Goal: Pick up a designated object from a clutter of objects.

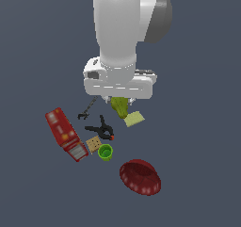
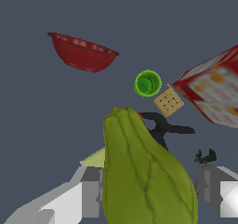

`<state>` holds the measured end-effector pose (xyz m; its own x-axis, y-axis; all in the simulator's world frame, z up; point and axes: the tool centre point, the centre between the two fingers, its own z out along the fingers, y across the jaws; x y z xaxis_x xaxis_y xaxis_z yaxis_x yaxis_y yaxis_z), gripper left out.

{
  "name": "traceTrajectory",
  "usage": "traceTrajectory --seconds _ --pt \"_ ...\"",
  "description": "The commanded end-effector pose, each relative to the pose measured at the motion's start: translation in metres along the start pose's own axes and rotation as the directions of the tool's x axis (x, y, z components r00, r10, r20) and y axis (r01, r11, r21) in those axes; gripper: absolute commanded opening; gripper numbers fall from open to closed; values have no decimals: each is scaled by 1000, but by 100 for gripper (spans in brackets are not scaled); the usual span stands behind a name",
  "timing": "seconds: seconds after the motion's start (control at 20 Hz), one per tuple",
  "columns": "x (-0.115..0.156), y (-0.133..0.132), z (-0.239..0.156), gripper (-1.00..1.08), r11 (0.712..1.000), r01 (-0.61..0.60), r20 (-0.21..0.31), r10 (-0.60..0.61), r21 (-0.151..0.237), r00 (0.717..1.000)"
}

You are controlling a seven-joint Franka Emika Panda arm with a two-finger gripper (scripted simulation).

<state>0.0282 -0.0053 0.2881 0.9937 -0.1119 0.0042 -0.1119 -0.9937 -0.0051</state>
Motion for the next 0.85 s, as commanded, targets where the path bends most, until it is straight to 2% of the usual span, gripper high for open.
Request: traceTrajectory --seconds 0.0,0.4,0.8 --pt "-3 22 -22 -100 1000 1 0 -1 0 1000" --pt "-8 75 -74 -100 1000 1 3 -1 -3 1000" --pt "-8 92 -90 -100 1000 1 4 -1 -4 1000"
